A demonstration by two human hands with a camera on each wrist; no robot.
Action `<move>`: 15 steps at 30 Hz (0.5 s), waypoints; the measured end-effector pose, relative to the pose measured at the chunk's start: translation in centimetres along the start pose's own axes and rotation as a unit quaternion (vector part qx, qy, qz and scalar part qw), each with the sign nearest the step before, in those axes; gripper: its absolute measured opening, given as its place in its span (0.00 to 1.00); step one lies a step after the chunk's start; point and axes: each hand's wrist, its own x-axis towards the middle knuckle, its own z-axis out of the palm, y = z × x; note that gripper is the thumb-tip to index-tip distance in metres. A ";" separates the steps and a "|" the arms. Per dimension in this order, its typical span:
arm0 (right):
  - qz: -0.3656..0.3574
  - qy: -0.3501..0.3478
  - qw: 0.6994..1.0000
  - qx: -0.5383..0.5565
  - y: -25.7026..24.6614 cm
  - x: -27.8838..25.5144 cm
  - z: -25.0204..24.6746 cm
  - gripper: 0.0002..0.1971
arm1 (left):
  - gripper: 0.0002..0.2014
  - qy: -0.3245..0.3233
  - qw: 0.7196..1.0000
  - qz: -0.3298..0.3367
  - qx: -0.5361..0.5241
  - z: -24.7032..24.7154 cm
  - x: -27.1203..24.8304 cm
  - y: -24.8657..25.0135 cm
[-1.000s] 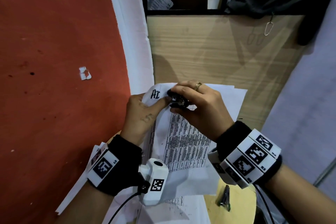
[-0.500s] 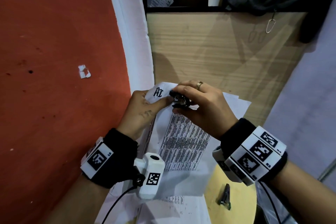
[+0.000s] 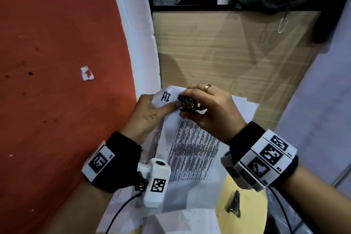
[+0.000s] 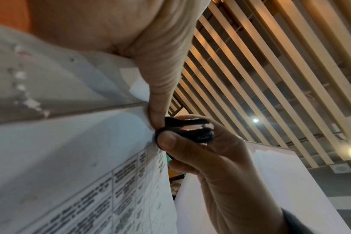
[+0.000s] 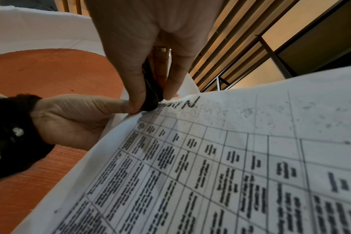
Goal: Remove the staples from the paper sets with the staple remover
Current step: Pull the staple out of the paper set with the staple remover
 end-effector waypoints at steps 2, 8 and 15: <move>-0.002 0.001 1.000 -0.001 0.1 0.0 0.1 0.14 | 0.07 -0.022 1.000 0.003 -0.003 -0.1 0.0 0.1; 0.007 0.002 1.000 0.022 0.5 -0.2 0.4 0.13 | 0.06 -0.052 0.998 -0.006 -0.020 -0.2 0.3 -0.4; -0.008 -0.032 0.999 0.021 1.1 0.3 0.0 0.12 | 0.07 -0.064 0.997 -0.043 -0.027 -0.7 0.8 -1.0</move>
